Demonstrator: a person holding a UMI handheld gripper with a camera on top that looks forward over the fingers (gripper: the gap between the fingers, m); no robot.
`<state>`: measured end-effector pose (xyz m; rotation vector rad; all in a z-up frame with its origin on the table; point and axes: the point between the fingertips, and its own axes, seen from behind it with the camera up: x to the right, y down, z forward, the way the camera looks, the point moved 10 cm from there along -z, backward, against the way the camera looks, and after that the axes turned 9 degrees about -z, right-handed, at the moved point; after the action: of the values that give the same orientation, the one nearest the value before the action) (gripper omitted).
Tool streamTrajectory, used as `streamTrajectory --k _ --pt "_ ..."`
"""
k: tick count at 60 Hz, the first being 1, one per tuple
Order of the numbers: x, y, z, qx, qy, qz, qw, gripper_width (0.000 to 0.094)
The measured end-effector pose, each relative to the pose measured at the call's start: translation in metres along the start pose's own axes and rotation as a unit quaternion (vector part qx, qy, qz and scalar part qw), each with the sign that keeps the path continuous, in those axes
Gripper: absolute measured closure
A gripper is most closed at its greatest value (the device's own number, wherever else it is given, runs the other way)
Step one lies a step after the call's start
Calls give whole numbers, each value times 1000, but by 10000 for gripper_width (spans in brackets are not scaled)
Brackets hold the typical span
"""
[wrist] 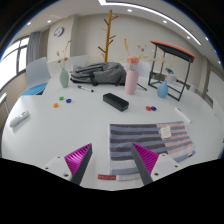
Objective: Fold towel
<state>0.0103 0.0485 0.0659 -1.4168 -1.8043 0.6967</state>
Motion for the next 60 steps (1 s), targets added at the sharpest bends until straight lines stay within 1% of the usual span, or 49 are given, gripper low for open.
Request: streamTrajectory --k 4,9,13,15,16,17,18,19,21,22,23,25,28,34,40,44,46,48,52,56,60 --pt "3 4 18 -15 -10 6 1000 86" --pt "5 8 32 -22 -18 6 1000 83" --pt "7 7 34 -15 -24 7 1000 103" --pt "7 6 36 -15 -27 7 999 139" --pt "7 6 37 -15 -28 6 999 181" --pt "8 6 37 -16 -28 7 999 256" --pt "9 6 37 -19 -26 7 999 367" --pt "13 4 38 -23 -20 6 1000 519" --pt "22 5 39 -26 10 4 1000 888" --pt "27 4 40 -27 27 2 999 897" --pt "26 5 41 -28 35 4 999 898" --pt "26 6 39 -38 33 -1 999 898" --pt "21 5 40 -42 33 -17 998 899" --pt "-2 -9 25 -59 -32 24 997 901" --pt "-10 -44 -9 -38 -75 69 994 901" --pt "7 -68 -33 -12 -93 102 990 901" --pt "16 -86 -43 -4 -88 114 990 901" --pt "32 -93 -53 8 -82 127 989 902" --pt "64 -103 -63 18 -71 154 985 901" --pt "101 -102 -60 15 -46 160 986 901" --pt "130 -88 -49 3 -25 156 987 901"
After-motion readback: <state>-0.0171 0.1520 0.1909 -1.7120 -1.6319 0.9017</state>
